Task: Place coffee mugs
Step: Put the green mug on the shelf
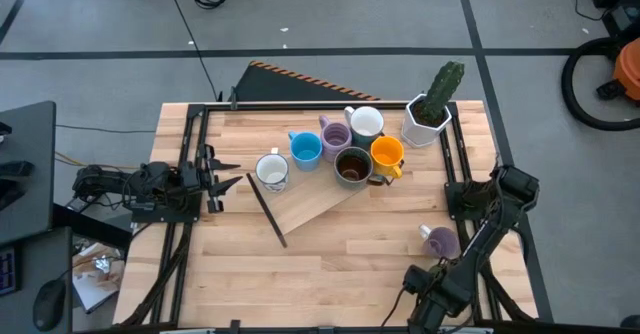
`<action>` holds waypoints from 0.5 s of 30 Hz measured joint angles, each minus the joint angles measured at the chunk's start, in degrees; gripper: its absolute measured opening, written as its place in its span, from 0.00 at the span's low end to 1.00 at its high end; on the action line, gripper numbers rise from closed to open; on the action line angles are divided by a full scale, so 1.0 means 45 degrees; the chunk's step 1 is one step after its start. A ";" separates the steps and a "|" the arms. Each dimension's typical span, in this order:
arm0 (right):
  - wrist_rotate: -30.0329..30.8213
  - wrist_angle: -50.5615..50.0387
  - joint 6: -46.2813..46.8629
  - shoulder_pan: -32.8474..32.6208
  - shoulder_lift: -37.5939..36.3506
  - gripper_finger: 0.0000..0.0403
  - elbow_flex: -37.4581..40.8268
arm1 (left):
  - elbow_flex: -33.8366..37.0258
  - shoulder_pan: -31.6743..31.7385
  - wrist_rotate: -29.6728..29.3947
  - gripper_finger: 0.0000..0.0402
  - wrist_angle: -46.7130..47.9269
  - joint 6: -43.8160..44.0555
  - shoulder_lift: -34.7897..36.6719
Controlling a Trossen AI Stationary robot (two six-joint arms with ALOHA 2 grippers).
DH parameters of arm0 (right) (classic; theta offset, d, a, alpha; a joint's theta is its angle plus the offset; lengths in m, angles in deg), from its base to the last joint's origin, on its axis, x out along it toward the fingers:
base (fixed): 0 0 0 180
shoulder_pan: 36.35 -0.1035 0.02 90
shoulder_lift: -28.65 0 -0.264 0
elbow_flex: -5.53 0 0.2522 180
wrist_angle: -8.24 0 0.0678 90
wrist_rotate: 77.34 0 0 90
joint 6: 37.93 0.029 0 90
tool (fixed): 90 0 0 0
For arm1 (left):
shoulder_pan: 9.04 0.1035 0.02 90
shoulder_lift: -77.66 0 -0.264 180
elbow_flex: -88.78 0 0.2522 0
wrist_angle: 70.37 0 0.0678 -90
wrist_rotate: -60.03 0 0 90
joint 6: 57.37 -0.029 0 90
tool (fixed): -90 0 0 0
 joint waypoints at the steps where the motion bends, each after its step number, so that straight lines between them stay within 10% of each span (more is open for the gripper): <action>1: 0.0004 0.0137 -0.0002 0.0084 -0.0003 0.06 0.0000 | 0.0000 0.0000 0.0000 0.35 -0.0001 0.0000 0.0000; 15: -0.0283 0.0929 -0.0411 0.1809 -0.0031 0.07 -0.0012 | 0.0000 -0.0003 0.0000 0.35 -0.0010 0.0005 -0.0002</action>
